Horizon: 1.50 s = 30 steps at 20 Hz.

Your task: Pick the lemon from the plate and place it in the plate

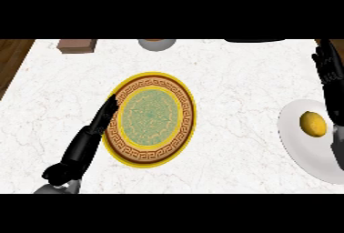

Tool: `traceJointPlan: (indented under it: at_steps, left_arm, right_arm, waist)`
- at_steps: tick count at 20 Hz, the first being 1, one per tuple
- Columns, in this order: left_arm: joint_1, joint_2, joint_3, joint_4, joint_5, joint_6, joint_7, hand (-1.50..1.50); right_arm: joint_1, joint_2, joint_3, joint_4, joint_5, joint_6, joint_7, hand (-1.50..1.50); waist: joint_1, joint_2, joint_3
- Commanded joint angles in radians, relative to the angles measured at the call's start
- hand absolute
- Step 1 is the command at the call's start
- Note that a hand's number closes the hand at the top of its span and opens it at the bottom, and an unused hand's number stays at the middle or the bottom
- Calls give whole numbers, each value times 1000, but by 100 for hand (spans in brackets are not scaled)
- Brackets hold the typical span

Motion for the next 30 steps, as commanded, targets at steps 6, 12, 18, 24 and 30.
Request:
traceJointPlan:
  at_steps: [6, 12, 18, 24, 30]
  left_arm:
    - [30, 64, 186, 165, 40, 37, 0, 0]
    - [-3, 13, 167, 217, 57, 31, 38, 0]
    - [-57, 55, 261, 316, 88, -42, 26, 0]
    - [52, 35, 230, 206, 52, -22, 22, 0]
    - [-15, 32, 257, 283, 59, -26, 24, 0]
  right_arm:
    - [-93, 120, -229, 261, -177, -171, 179, 150]
    - [-21, 220, -199, 372, 132, -618, -76, -150]
    - [40, 277, -122, 309, 258, -773, -80, -150]
    - [158, 158, -23, 159, 455, -841, 271, -150]
    - [220, 30, 57, 161, 569, -629, 623, -150]
  waist:
    - [62, 4, -19]
    - [43, -2, -18]
    - [25, -15, -20]
    - [22, -21, -23]
    - [3, -20, -27]
